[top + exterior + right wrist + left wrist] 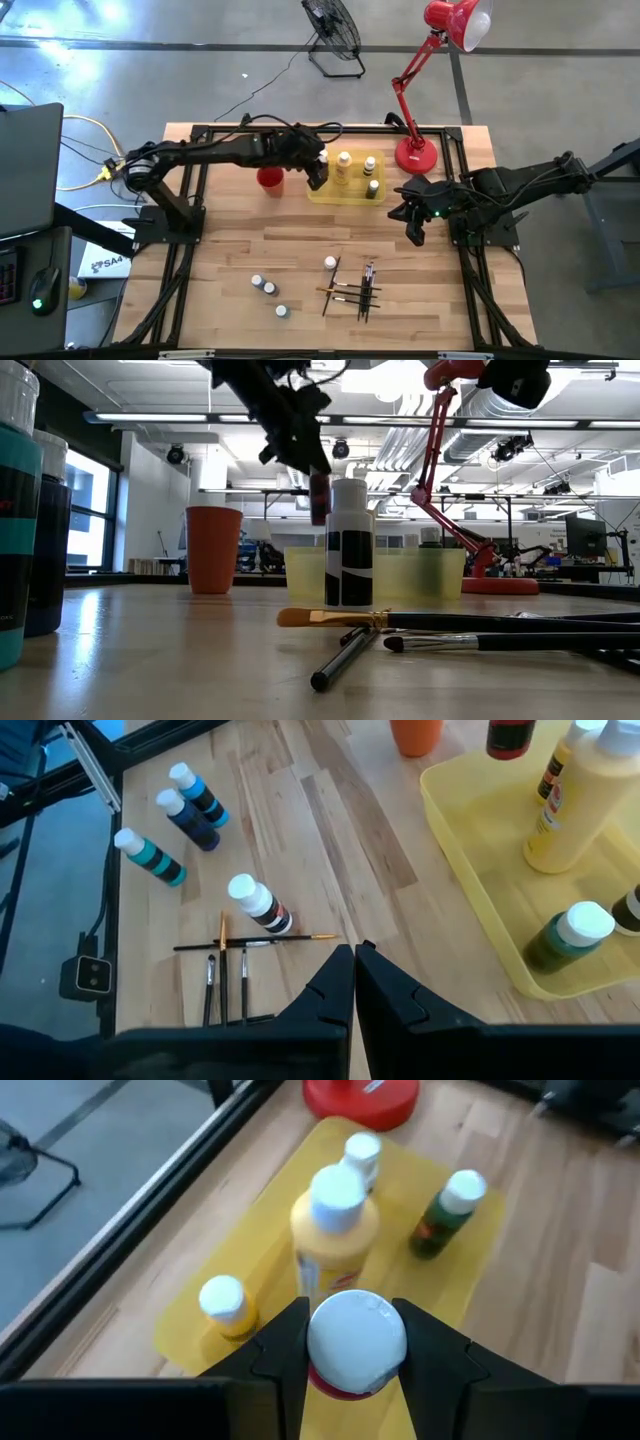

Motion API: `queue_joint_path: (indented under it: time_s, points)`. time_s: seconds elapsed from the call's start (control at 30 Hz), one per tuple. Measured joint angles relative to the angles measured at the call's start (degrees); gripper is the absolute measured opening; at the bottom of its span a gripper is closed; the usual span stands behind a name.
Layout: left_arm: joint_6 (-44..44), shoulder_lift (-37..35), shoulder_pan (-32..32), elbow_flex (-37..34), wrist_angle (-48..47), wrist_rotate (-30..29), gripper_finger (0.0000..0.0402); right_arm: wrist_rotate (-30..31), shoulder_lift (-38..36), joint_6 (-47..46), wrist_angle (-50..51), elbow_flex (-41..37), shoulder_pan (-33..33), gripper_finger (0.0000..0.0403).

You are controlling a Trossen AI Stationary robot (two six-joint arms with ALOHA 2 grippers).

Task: Pick & Place Paint Supplies
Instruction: Put the red paint bottle into the yellow bin

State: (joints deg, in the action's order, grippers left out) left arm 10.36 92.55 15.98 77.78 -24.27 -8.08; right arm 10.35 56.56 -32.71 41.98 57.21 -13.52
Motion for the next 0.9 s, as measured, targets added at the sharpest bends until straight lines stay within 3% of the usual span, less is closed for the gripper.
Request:
queue_joint_path:
  time_s: [0.47,0.9]
  points:
    - [0.86,7.14,0.51,-0.02,0.77,0.05,0.0120,1.36,0.01,0.16,1.59,0.00,0.00,0.0005]
    - [2.56,7.97,1.06,-0.81,2.56,-1.35,0.0120,1.51,0.01,1.46,1.57,0.00,0.00,0.0005]
